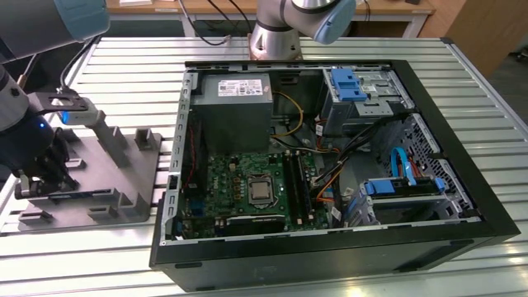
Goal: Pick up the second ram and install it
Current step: 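Pick up the second ram and move it above second insertion slot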
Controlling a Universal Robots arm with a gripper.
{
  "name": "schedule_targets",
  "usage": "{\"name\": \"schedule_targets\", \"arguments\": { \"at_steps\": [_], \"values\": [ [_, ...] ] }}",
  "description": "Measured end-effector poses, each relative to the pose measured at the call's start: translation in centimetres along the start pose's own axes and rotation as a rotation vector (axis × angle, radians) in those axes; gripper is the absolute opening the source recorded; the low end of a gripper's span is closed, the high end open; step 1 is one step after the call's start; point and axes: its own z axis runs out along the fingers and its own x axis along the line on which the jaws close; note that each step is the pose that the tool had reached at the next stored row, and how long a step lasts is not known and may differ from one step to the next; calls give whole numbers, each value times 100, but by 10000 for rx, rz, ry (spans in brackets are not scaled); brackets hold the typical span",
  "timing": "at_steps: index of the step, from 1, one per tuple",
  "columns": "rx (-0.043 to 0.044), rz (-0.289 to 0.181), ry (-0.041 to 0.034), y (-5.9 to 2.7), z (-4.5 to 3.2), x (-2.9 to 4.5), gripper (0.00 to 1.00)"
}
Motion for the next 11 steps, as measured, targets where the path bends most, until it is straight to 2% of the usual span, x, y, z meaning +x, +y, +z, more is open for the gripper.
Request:
{"name": "schedule_targets", "arguments": {
  "at_steps": [6, 9, 11],
  "values": [
    [1, 1006, -45, -1, 24, 0, 10],
    [2, 1090, -77, 6, 33, 0, 10],
    [3, 1092, -94, 10, 75, 0, 10]
  ]
}}
